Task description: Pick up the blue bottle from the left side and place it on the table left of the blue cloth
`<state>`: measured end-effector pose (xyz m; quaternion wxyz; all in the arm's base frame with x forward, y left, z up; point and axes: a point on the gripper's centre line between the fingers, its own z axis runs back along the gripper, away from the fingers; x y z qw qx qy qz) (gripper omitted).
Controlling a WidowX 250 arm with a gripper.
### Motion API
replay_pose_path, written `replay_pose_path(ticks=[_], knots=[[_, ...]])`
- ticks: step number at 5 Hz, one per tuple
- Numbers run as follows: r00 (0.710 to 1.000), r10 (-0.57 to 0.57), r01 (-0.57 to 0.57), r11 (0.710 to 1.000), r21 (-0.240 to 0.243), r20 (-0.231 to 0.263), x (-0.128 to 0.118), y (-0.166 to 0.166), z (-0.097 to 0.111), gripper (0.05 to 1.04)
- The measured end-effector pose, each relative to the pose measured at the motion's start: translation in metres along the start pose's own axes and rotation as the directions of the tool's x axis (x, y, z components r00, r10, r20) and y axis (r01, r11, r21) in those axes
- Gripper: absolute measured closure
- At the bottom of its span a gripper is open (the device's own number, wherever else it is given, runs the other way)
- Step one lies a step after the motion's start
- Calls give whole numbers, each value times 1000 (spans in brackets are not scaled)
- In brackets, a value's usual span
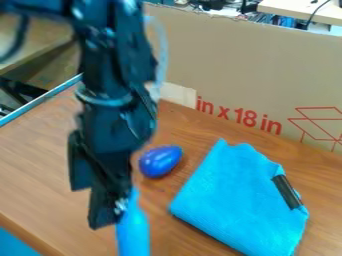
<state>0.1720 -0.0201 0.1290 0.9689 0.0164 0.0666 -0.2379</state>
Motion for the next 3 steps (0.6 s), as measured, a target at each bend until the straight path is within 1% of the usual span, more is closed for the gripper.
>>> replay_pose_path(ticks=[1,2,3], knots=[[983,145,-142,989,-33,110,-22,30,36,80],[922,352,-349,936,-46,161,-31,80,60,81],[894,425,-426,905,-25,141,-18,115,52,81]])
